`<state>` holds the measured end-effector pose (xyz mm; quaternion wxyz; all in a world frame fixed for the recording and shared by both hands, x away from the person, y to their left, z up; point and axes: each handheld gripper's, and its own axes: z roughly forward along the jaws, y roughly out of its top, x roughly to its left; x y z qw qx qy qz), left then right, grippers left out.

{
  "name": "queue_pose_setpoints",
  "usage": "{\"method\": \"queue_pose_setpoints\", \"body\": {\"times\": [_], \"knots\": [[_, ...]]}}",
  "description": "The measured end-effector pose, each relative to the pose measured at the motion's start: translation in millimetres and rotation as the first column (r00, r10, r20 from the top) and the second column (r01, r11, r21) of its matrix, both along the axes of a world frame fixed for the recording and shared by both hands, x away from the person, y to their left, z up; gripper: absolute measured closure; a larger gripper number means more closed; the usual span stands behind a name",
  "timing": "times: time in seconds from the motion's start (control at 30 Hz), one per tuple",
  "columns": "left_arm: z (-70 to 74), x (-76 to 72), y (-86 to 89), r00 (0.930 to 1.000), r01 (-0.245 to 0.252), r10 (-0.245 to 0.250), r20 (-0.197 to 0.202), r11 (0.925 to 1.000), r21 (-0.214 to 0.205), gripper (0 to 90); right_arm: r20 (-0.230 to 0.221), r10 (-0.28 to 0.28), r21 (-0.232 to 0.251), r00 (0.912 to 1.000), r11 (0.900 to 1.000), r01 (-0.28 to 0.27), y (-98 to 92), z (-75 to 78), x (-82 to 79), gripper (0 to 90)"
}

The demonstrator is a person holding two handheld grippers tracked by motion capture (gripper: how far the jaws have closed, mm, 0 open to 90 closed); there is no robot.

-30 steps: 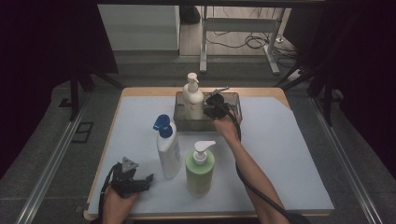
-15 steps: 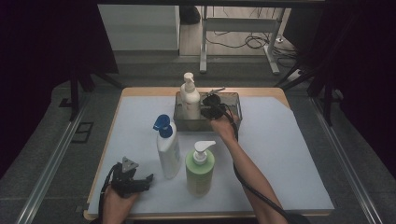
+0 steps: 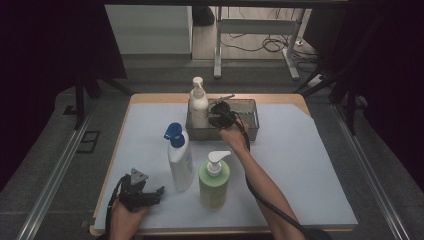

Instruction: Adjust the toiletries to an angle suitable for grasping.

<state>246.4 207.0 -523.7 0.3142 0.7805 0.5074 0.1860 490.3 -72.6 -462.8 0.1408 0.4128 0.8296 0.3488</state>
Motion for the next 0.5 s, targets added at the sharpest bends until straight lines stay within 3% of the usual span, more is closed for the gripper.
{"method": "queue_pose_setpoints", "body": {"times": [0.5], "knots": [[0.0, 0.0, 0.1, 1.0, 0.0, 0.0, 0.0, 1.0, 0.0, 12.6, -0.009, 0.019, 0.012, 0.9998, 0.9997, -0.019, 10.7, -0.4, -1.8, 89.4]]}}
